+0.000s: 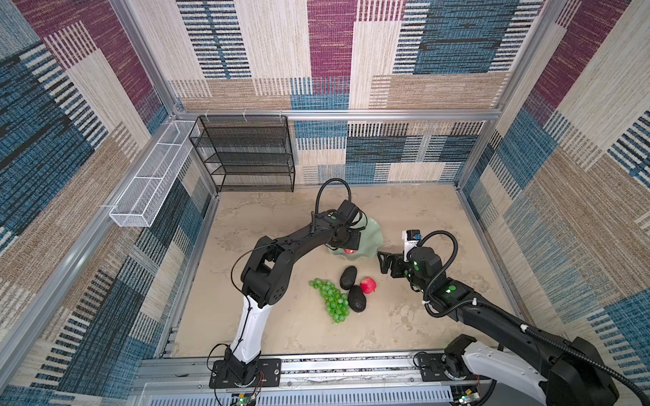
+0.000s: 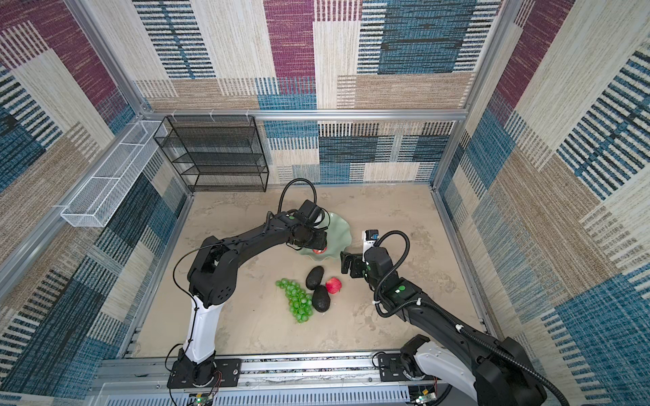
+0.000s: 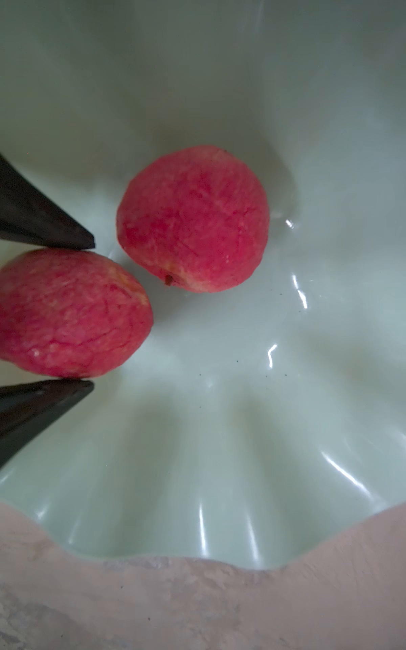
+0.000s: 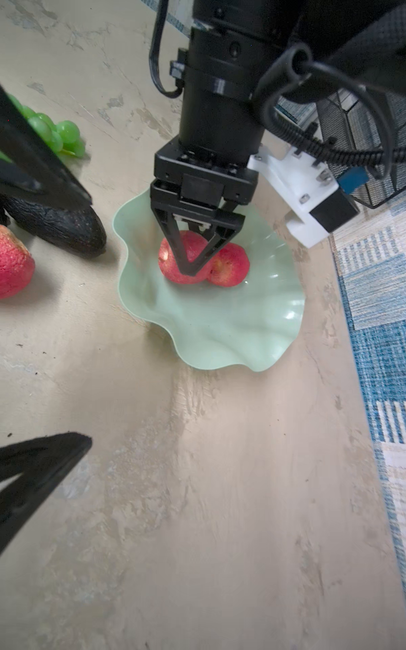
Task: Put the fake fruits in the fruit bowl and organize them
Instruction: 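Place the apple in the bowl with the left gripper while the right reaches another apple, then carry the third red apple into the bowl with the right gripper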
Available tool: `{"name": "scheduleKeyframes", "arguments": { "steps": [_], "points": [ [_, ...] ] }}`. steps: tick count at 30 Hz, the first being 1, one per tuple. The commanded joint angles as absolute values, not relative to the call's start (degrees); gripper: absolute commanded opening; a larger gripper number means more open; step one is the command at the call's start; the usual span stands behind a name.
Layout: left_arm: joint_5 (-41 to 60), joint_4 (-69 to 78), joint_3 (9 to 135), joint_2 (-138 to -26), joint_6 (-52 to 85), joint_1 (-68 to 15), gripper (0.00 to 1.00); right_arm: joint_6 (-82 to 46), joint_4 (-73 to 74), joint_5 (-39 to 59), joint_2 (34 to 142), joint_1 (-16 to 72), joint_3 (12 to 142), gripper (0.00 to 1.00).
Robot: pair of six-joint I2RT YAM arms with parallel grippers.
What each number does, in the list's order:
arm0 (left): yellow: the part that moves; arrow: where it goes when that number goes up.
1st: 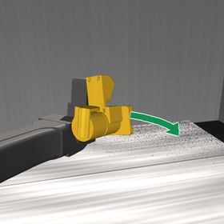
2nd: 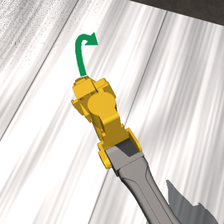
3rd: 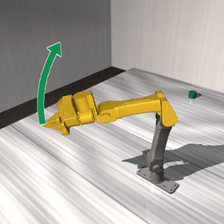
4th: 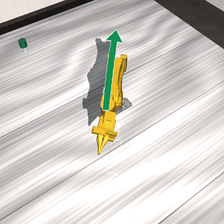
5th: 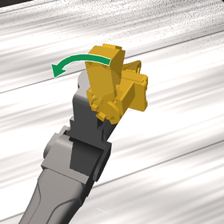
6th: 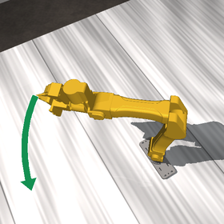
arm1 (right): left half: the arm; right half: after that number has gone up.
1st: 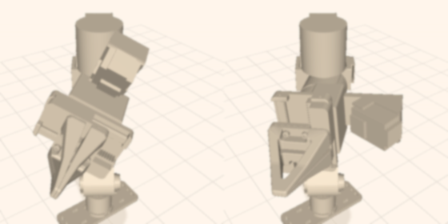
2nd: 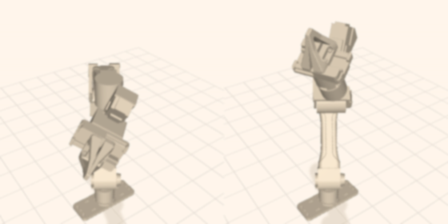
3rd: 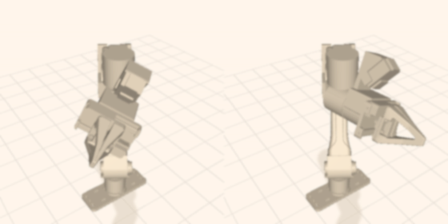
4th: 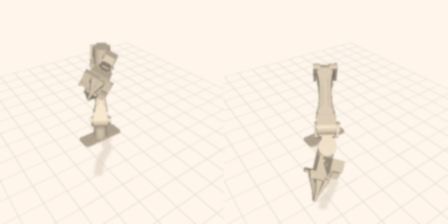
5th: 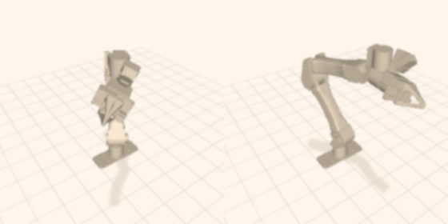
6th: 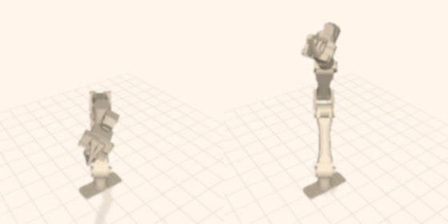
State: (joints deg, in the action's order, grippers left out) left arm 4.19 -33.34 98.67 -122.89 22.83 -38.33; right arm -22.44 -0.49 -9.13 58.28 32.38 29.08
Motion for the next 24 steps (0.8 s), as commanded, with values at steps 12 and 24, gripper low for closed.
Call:
{"name": "scheduleKeyframes", "arguments": {
  "steps": [12,24],
  "points": [
    [-2.95,-27.36,90.10,-106.17,22.98,-36.91,0.70,-25.38,2.21,-4.45,68.02,40.43,27.55,0.88],
    [-23.60,-11.22,52.56,-66.98,23.95,-34.60,0.81,-28.96,6.56,-4.13,78.47,42.28,28.17,0.62]
  ]
}}
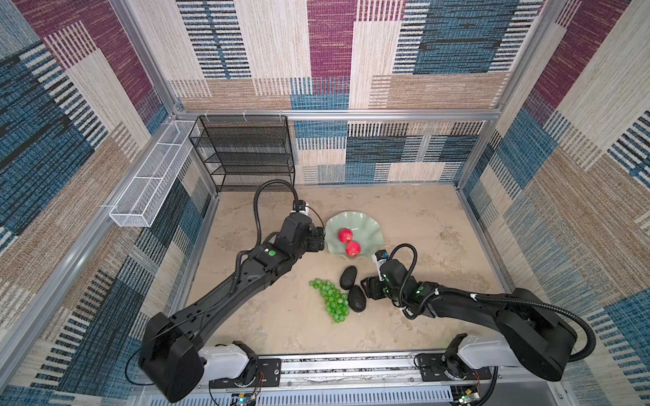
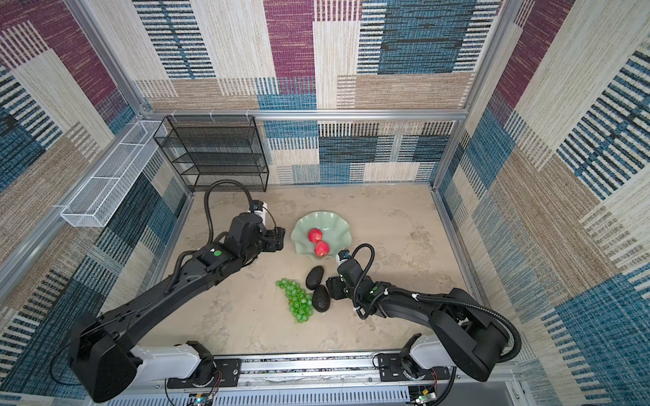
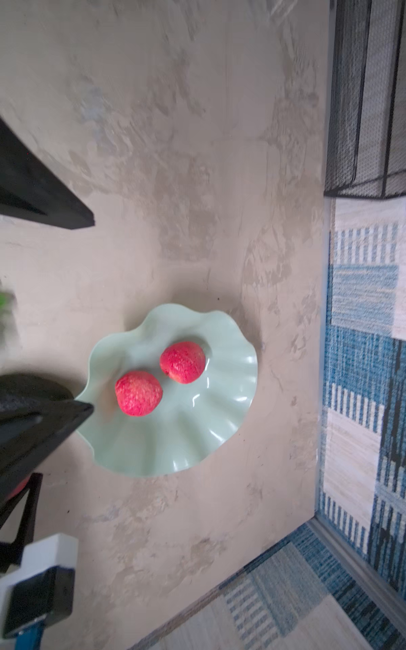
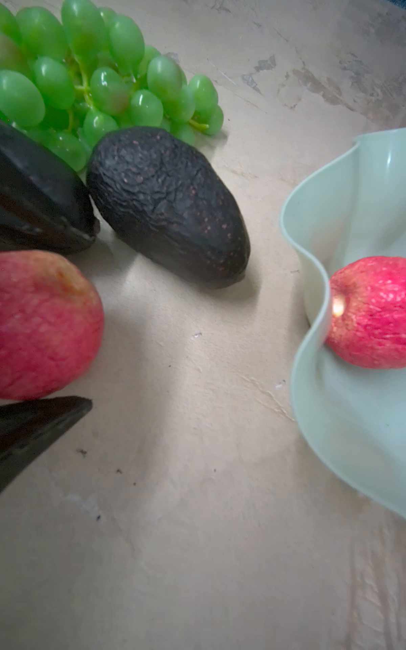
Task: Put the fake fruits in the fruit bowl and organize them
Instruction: 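Carry the third red apple into the bowl with the right gripper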
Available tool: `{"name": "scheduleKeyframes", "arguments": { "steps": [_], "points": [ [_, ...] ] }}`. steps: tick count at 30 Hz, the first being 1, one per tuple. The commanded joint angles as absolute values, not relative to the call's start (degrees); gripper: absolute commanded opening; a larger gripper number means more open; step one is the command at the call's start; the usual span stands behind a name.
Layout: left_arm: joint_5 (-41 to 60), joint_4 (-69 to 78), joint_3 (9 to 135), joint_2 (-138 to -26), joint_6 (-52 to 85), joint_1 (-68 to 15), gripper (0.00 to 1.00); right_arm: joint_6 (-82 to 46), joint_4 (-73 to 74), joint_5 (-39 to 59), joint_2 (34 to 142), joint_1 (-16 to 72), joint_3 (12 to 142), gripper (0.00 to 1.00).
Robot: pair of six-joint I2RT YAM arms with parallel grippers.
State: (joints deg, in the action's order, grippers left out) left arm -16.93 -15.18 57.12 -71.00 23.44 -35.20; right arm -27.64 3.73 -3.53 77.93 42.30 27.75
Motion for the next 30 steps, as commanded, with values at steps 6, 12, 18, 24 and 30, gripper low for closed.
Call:
{"name": "scheduleKeyframes", "arguments": {
  "steps": [6,12,18,24,30],
  "points": [
    [-25.83,-20.72,47.52,-61.37,26.97,-29.29,0.83,-28.97,-0.98,-8.44,71.76,42.23,29.35,0.49],
    [-18.33,-16.94,42.20,-58.78,30.09,-26.99,0.83,-23.08,-2.46,-13.71,65.04,40.84,35.53,0.50],
    [-11.56,-16.66,42.29,-59.19,31.91,-26.89,0.83,-16.89,4.71,-8.16,80.55,33.87,48.30,0.50],
    [-6.64,-19.55,40.64,-56.33,32.56,-26.89,0.82,-13.26,5.85,-4.16,99.07,30.97,61.34,0.51],
    [-4.40,-20.83,37.83,-51.80,33.84,-26.87,0.82,-14.52,8.10,-3.01,107.09,29.90,64.90,0.52]
  ]
}}
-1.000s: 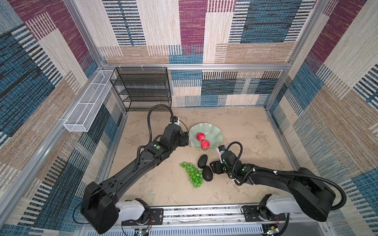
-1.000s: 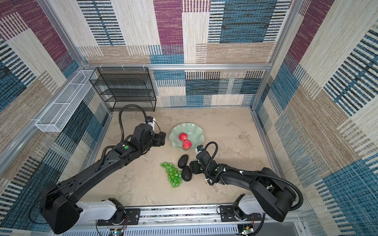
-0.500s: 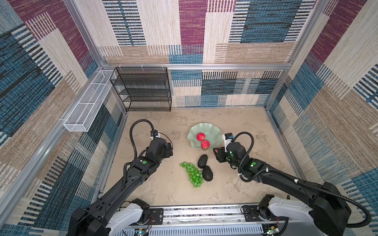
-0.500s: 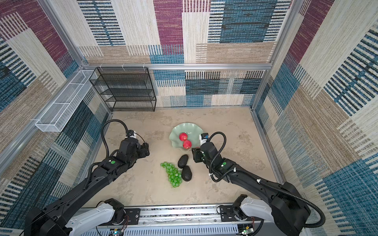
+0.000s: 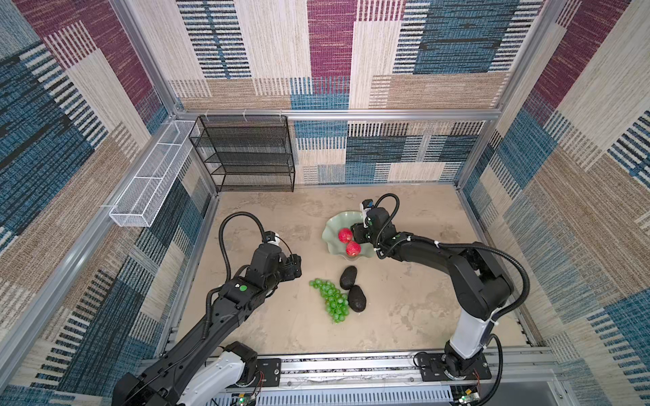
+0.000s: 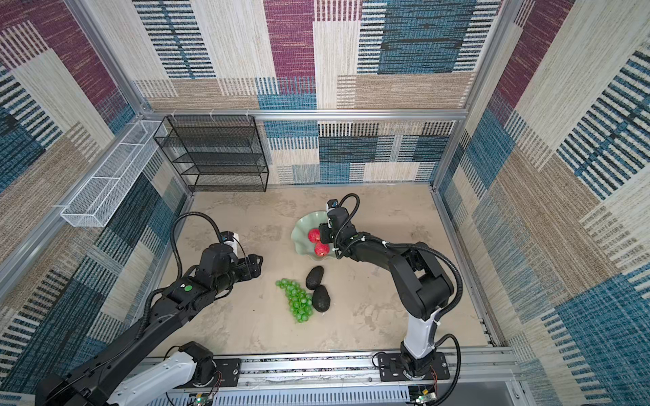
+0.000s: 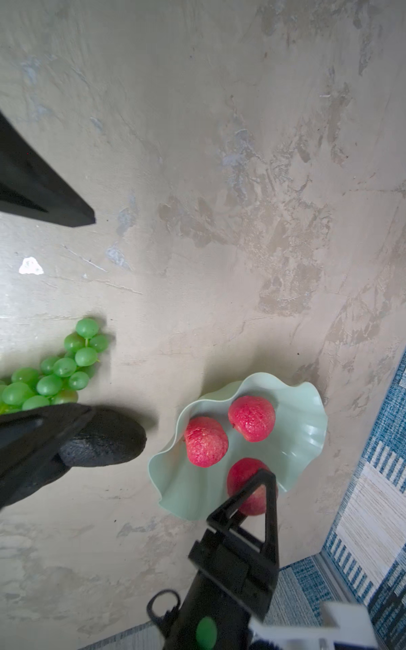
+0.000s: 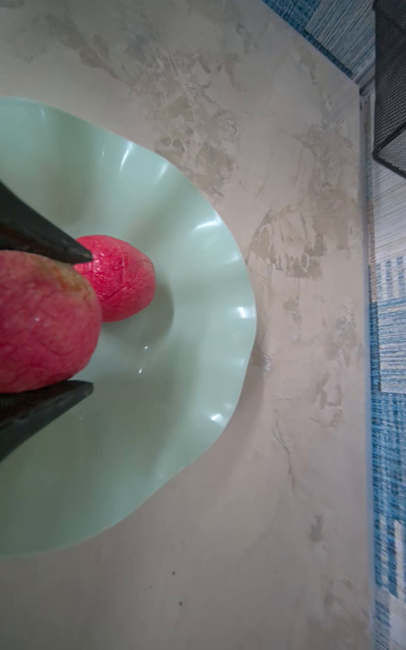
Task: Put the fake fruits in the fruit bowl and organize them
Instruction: 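Carry the third red apple into the bowl with the right gripper, then grasp the avocado farther from the robot with the left gripper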
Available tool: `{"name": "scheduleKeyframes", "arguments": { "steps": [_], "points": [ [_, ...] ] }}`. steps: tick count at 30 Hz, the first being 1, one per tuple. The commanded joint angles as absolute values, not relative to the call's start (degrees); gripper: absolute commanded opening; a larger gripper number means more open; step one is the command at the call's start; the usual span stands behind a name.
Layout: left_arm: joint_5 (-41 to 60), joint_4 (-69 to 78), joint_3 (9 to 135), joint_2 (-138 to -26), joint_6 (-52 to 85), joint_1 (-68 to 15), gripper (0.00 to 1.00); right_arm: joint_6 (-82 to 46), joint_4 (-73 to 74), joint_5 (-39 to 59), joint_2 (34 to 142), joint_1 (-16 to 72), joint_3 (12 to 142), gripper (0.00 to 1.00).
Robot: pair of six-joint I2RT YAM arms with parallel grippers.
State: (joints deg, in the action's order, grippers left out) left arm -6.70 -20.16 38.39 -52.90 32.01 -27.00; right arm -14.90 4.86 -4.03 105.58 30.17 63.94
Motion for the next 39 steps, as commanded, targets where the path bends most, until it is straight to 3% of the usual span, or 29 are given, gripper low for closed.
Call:
{"name": "scheduleKeyframes", "arguments": {
  "steps": [1,11,21,30,39],
  "points": [
    [-4.09,-20.77,37.62,-51.47,33.94,-26.89,0.82,-14.80,8.34,-2.57,107.92,29.72,65.10,0.52],
    [3.67,-16.76,39.43,-57.05,32.84,-27.24,0.81,-15.84,8.57,-0.07,108.89,29.37,65.59,0.76],
    [8.24,-14.19,48.13,-72.78,28.90,-35.27,0.79,-15.53,10.81,-3.50,89.61,29.02,57.06,0.99],
    [8.08,-14.91,56.88,-88.53,25.92,-44.06,0.75,-18.33,11.00,-5.84,74.29,28.95,44.15,1.00],
    [1.58,-22.49,64.69,-100.28,25.75,-46.92,0.73,-17.87,10.54,-7.04,70.26,28.92,41.66,1.00]
  ]
}}
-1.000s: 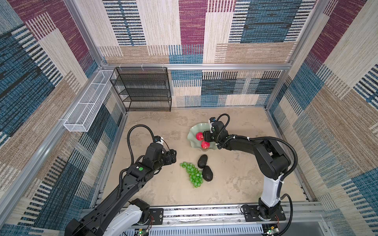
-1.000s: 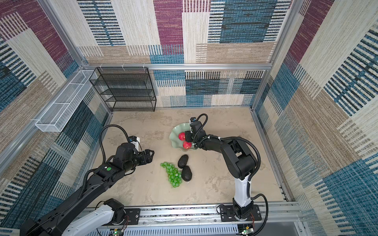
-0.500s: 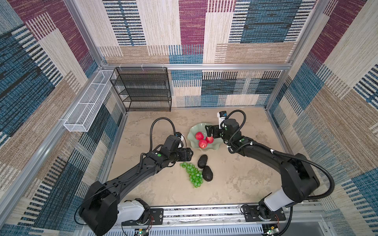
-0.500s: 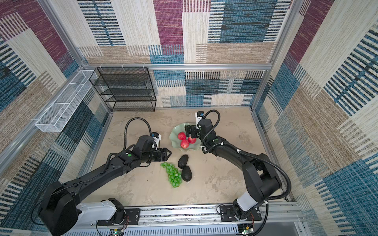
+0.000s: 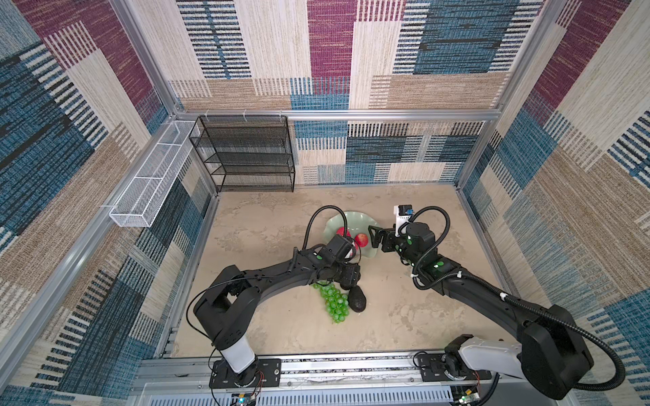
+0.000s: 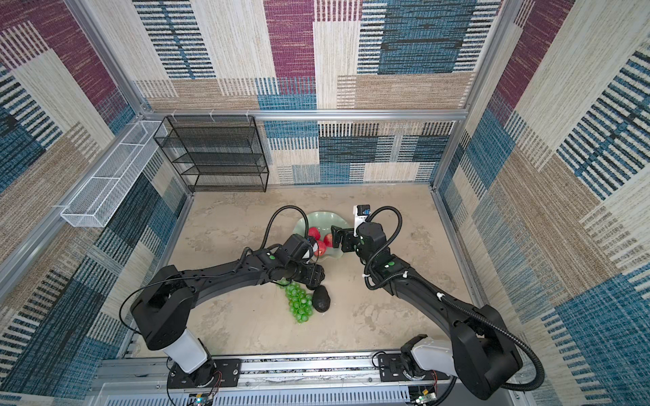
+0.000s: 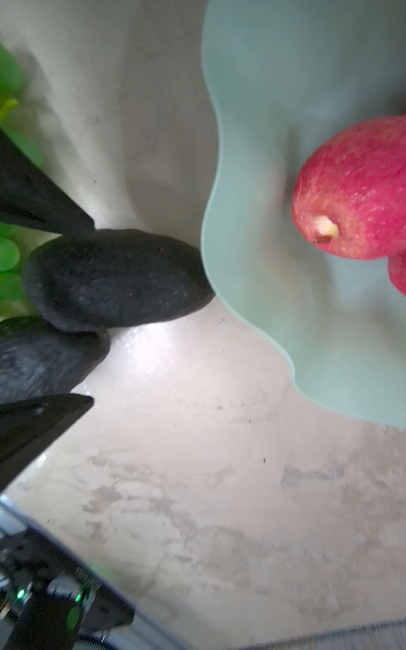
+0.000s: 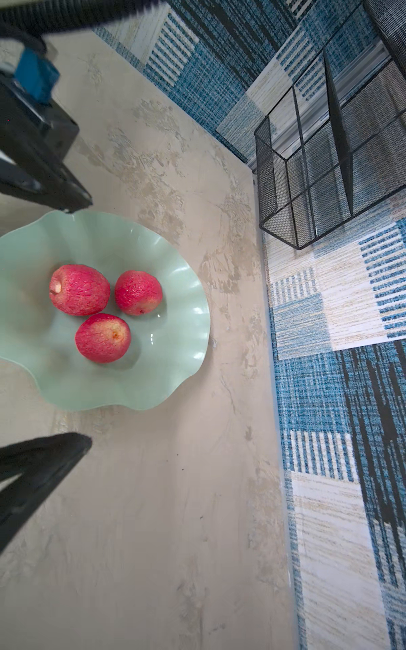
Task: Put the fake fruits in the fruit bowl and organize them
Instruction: 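Grasp the avocado farther from the robot with the left gripper, then lower the avocado into the bowl beside the apples and open the left gripper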
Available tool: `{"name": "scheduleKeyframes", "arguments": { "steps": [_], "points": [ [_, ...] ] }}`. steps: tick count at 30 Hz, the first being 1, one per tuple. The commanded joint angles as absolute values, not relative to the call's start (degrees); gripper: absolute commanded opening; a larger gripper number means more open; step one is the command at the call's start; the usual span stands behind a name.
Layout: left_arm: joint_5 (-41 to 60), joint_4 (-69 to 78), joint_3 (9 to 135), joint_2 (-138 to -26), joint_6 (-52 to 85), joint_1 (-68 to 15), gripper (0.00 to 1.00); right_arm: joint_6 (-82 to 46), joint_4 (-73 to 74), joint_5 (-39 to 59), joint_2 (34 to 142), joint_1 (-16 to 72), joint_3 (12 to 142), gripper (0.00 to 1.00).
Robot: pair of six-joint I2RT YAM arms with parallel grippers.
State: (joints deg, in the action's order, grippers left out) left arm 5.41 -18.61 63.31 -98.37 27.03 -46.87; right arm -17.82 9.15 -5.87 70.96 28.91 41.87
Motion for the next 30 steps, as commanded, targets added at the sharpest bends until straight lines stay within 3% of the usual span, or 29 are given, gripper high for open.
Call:
{"name": "scheduleKeyframes", "arguments": {
  "steps": [1,5,10,14,24,30],
  "points": [
    [0.99,-23.02,65.09,-101.20,25.75,-46.89,0.73,-17.70,10.60,-7.12,70.17,28.97,41.62,1.00],
    [0.01,-24.52,66.57,-103.88,25.90,-46.88,0.68,-17.23,10.55,-7.38,69.98,28.98,41.62,1.00],
    [0.97,-24.51,66.40,-103.32,25.45,-46.92,0.50,-17.07,10.63,-7.77,69.55,28.94,41.13,1.00],
    [1.28,-25.55,64.13,-99.30,24.35,-46.87,0.42,-16.92,10.83,-8.16,69.60,28.92,40.89,1.00],
    [-7.26,-27.13,55.08,-77.37,22.97,-46.59,0.43,-17.75,12.47,-7.39,70.83,28.93,40.85,1.00],
    [-8.56,-22.36,62.25,-78.89,19.52,-42.87,0.46,-18.37,12.16,-6.25,71.73,28.93,41.56,1.00]
  ]
}}
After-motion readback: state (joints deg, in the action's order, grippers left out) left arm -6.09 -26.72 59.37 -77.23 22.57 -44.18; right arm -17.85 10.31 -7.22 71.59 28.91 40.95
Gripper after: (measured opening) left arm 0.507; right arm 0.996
